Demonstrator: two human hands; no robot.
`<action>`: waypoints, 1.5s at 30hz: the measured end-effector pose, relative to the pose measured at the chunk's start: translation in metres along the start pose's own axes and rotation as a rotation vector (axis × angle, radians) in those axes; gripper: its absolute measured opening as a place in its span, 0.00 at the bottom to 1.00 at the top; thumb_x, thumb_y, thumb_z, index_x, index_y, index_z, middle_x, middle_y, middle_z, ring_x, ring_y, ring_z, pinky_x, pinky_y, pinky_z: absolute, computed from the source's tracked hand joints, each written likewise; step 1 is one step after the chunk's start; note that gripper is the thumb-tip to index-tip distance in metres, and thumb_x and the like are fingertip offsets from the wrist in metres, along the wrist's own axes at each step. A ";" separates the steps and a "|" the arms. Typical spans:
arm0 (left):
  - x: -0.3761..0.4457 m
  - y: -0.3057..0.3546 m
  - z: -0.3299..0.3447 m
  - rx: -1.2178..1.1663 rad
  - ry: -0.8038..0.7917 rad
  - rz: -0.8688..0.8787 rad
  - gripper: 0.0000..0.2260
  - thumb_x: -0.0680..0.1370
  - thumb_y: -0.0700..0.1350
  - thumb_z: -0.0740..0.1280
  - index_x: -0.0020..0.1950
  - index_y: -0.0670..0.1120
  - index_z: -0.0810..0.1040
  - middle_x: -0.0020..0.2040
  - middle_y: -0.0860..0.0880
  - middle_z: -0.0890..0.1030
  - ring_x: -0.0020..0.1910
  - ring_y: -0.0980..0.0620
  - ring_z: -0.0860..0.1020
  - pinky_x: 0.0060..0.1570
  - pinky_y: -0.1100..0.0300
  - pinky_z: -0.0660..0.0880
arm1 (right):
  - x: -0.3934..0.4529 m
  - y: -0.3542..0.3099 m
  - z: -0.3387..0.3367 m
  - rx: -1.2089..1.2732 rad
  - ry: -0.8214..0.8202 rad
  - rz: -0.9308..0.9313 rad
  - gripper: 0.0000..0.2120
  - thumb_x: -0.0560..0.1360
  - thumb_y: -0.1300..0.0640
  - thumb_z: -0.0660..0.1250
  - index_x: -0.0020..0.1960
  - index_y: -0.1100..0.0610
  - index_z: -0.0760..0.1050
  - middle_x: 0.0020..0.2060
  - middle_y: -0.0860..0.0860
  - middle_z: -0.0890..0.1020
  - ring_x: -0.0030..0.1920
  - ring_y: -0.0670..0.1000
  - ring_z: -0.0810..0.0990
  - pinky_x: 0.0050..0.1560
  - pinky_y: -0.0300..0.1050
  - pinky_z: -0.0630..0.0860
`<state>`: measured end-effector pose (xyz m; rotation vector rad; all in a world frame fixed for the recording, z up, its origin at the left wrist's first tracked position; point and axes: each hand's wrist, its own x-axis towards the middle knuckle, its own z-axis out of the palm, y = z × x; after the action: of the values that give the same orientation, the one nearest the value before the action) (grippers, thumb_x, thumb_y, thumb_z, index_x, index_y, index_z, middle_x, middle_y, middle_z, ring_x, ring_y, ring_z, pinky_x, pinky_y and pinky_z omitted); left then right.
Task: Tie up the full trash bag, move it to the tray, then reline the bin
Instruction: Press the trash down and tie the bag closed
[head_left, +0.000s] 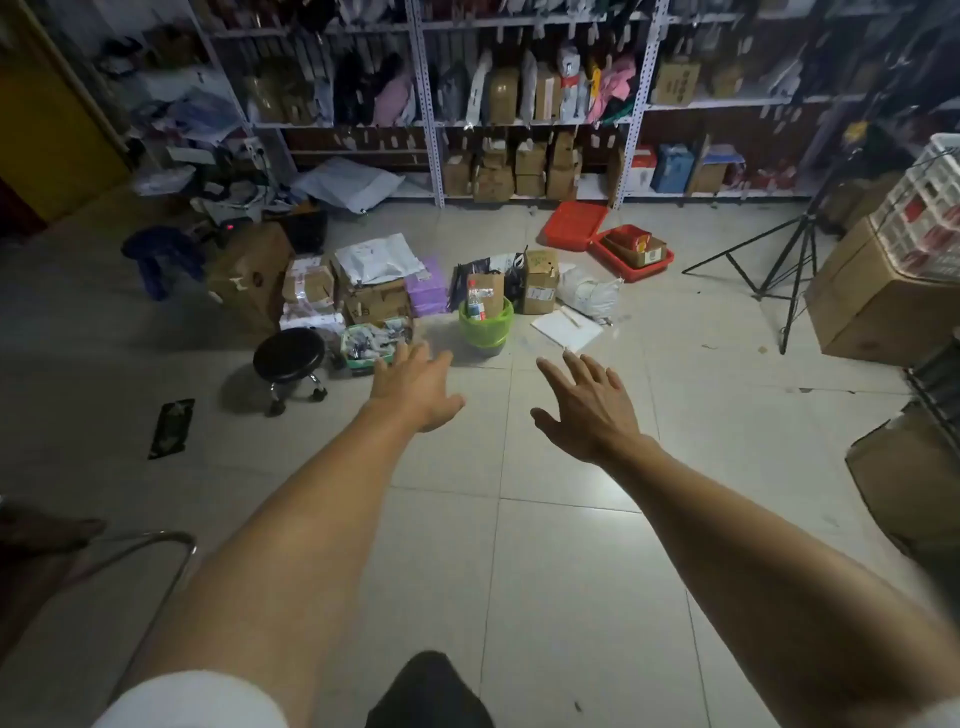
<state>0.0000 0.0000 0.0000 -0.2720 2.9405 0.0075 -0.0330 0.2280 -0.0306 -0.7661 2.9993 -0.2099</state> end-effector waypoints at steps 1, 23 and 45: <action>0.005 0.000 0.001 0.017 -0.020 -0.001 0.32 0.75 0.63 0.62 0.76 0.52 0.60 0.78 0.43 0.59 0.76 0.40 0.55 0.71 0.39 0.59 | 0.007 0.002 0.004 -0.004 -0.026 0.003 0.34 0.77 0.37 0.58 0.78 0.46 0.52 0.78 0.58 0.57 0.77 0.62 0.56 0.74 0.59 0.58; 0.328 -0.103 0.010 -0.007 -0.191 0.084 0.29 0.75 0.61 0.63 0.73 0.51 0.64 0.71 0.42 0.66 0.71 0.39 0.64 0.65 0.42 0.65 | 0.304 0.015 0.062 -0.012 -0.220 0.136 0.34 0.77 0.37 0.57 0.77 0.47 0.52 0.78 0.57 0.57 0.77 0.61 0.55 0.74 0.59 0.56; 0.628 -0.083 0.011 -0.131 -0.338 -0.100 0.32 0.74 0.59 0.64 0.76 0.51 0.61 0.76 0.43 0.62 0.74 0.40 0.61 0.70 0.44 0.64 | 0.610 0.136 0.098 0.067 -0.394 0.077 0.34 0.77 0.37 0.57 0.78 0.47 0.51 0.78 0.57 0.56 0.77 0.61 0.54 0.75 0.59 0.56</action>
<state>-0.5891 -0.1953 -0.1268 -0.3941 2.5911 0.2116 -0.6258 0.0417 -0.1498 -0.6016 2.6287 -0.1363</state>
